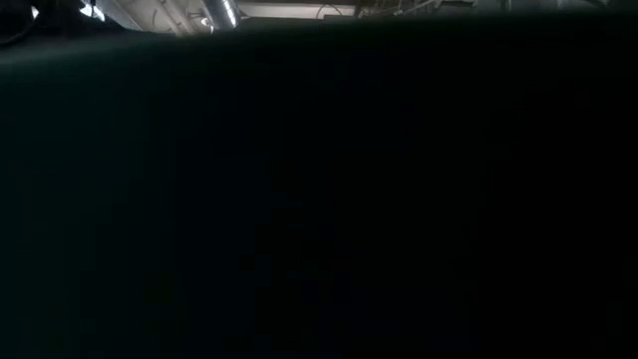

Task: Stack plastic plates
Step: Stack the dark green plate on the light green plate, then stack the gray plate on the dark green plate

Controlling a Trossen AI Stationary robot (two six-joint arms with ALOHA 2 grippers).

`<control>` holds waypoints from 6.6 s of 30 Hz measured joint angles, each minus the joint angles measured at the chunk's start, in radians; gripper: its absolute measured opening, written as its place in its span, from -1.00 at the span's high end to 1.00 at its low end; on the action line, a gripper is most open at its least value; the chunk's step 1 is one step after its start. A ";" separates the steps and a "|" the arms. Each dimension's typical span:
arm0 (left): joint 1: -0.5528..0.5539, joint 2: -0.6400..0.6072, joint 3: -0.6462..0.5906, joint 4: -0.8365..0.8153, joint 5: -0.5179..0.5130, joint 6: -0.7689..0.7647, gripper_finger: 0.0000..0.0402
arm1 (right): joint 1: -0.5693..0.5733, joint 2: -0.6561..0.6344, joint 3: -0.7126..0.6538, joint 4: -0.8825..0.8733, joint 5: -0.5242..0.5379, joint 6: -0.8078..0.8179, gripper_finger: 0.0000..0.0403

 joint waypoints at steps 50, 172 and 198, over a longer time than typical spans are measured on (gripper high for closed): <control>-0.003 0.197 0.006 0.405 -0.126 -0.234 0.91 | 0.309 0.981 0.493 0.230 -0.175 0.258 0.98; -0.003 0.197 0.006 0.352 -0.051 -0.283 0.91 | -0.354 1.263 1.048 -0.734 -0.297 0.139 0.98; -0.003 0.197 0.007 0.353 -0.052 -0.288 0.91 | -0.352 1.319 1.233 -1.028 -0.295 -0.040 0.28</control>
